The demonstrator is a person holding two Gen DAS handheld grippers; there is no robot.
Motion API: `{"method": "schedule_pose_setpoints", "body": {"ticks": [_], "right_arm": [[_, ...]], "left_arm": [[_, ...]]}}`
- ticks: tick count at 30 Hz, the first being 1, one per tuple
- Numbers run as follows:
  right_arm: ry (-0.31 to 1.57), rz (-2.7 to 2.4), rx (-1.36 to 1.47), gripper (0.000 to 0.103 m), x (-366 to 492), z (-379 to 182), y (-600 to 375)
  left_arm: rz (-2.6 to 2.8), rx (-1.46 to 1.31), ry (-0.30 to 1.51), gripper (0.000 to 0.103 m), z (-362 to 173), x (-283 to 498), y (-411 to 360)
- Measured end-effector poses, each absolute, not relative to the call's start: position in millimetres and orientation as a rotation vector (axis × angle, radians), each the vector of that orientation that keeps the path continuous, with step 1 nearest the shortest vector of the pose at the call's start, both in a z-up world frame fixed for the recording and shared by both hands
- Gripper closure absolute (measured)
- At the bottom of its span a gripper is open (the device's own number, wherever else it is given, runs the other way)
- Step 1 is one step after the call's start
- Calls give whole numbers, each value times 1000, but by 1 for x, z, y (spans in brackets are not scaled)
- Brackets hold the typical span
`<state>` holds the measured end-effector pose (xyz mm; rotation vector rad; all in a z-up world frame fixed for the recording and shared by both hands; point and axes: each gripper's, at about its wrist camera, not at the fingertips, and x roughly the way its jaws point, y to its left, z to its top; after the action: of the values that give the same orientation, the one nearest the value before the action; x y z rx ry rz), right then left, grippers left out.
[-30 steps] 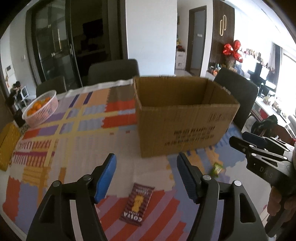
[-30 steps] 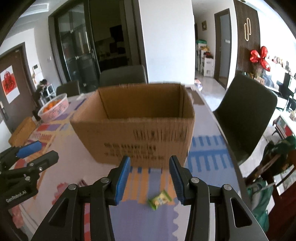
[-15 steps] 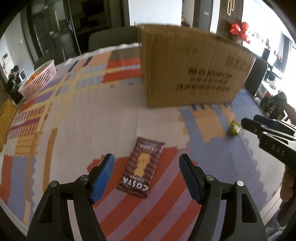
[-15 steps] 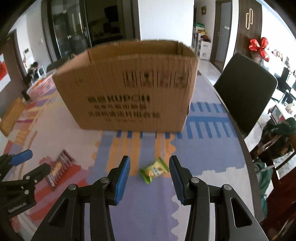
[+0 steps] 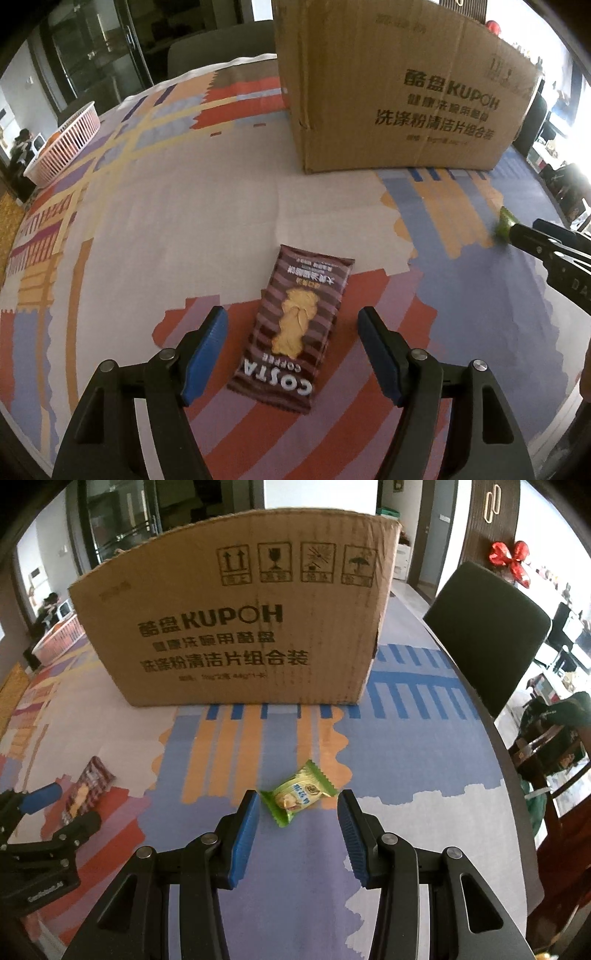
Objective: Organize snacks
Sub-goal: 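Grasp the Costa coffee bar with the left tool while the right tool grasps the green-wrapped candy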
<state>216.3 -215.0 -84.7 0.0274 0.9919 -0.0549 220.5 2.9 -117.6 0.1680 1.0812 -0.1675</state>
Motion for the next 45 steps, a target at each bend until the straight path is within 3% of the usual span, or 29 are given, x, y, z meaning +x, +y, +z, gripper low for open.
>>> {"method": "schedule_pose_setpoints", "body": {"ticks": [5,11,15,30,38,45], "right_arm": [[1009,-79,34,58,221,-90,-218],[1010,-62,77,58,229,-94,-222],[1013,-37,126,58,232,-98,-230],[1015,22,223,59,251,-103,-243],[1027,4,162,79,259,-107,-247],[1017,17,164,82,253,-103,-254]], "left_arm": [[-178,133,1082,31,-119,233,5],[-229,115,1072,54,-118,238,-1],[-261,100,1068,61,-116,238,-9],[-315,-11,1045,63,-98,245,-25],[-332,-16,1031,63,-90,249,-42],[-334,-11,1012,63,-81,245,-49]]}}
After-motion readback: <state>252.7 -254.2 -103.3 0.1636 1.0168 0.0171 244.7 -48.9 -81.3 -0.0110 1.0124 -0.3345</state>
